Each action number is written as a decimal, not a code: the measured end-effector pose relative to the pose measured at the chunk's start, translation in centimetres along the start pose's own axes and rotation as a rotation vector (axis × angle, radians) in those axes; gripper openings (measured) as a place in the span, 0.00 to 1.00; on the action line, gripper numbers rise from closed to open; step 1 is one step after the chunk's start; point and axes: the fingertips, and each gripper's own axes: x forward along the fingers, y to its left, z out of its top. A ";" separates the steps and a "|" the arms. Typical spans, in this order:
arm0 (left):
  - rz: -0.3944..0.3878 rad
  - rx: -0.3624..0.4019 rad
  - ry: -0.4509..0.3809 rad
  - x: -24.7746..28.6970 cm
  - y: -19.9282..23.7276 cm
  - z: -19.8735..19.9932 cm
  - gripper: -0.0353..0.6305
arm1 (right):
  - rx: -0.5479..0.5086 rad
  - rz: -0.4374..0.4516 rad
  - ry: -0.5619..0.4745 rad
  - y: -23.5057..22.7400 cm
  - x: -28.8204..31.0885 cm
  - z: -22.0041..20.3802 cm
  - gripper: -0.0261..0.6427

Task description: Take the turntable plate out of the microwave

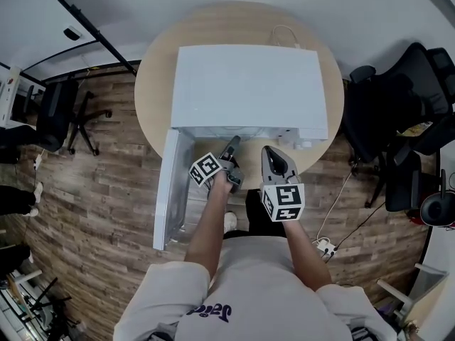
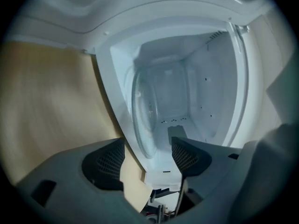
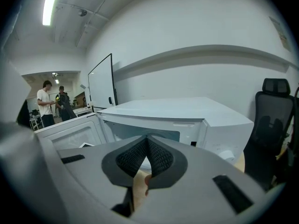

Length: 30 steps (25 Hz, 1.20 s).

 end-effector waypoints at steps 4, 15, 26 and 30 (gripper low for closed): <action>-0.001 -0.112 -0.062 0.8 1.4 0.9 0.50 | -0.003 -0.007 0.009 -0.5 0.1 -0.2 0.06; 0.058 -0.212 -0.096 1.3 2.7 1.2 0.22 | 0.024 -0.022 0.006 -1.5 0.3 0.3 0.06; 0.023 -0.228 -0.095 0.0 2.2 0.3 0.12 | 0.075 -0.009 0.028 -1.5 0.1 -1.4 0.06; -0.005 -0.250 -0.096 -0.7 1.9 -0.3 0.11 | 0.148 0.010 0.057 -1.7 0.0 -3.2 0.06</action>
